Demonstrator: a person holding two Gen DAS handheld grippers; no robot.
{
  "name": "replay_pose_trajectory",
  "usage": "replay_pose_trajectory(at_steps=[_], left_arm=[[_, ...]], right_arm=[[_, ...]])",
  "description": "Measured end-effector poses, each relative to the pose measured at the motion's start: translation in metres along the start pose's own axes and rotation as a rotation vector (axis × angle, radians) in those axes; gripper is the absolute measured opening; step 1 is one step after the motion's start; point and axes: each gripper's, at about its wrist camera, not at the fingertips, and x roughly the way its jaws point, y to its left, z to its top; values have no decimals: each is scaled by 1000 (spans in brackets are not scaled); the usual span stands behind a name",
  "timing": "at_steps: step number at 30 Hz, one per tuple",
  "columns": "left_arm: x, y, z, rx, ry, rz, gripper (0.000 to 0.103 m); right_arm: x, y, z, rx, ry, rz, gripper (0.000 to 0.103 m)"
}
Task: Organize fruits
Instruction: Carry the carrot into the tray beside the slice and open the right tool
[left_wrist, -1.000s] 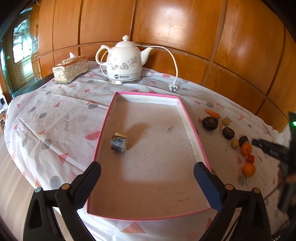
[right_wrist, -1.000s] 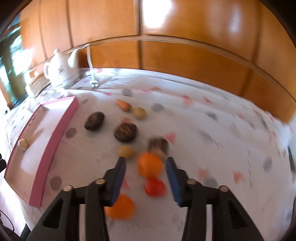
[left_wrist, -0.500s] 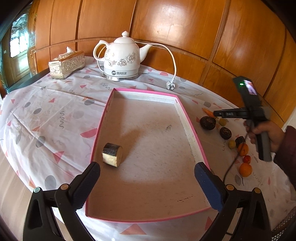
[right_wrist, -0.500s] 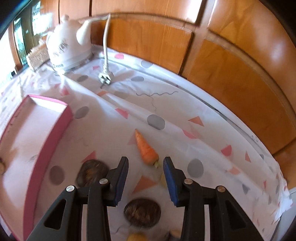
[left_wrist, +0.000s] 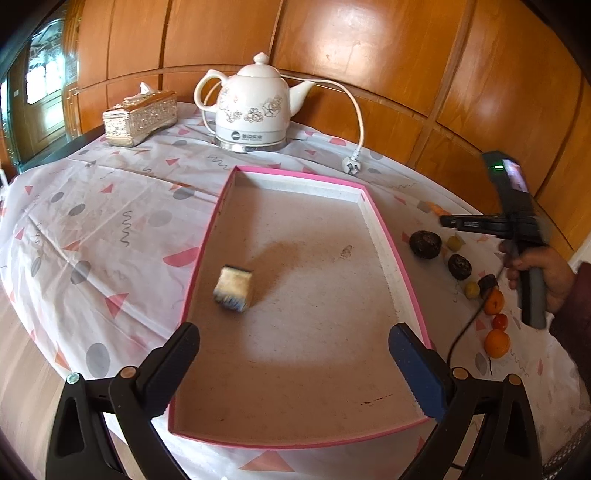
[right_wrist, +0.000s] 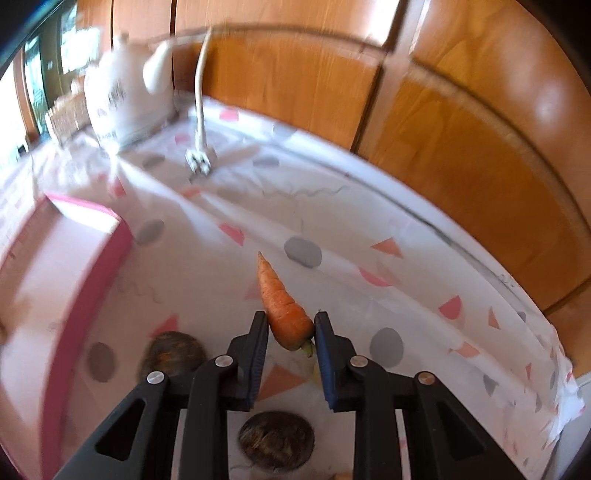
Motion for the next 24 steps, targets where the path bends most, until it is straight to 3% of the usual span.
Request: replay_pose_trajectory(at_steps=[6,14,24], left_arm=[[-9,13,1,-58,-21,45,103],[-26,27,-1,-106,-44,76,103],[-43,35,-2,-120,-74,83,103]], right_arm=[[-54,33,-10,-12,-94,115,25],[-73,110,-24,-53,-91,296,25],[-62,176,-40,-93,-35,339,26]])
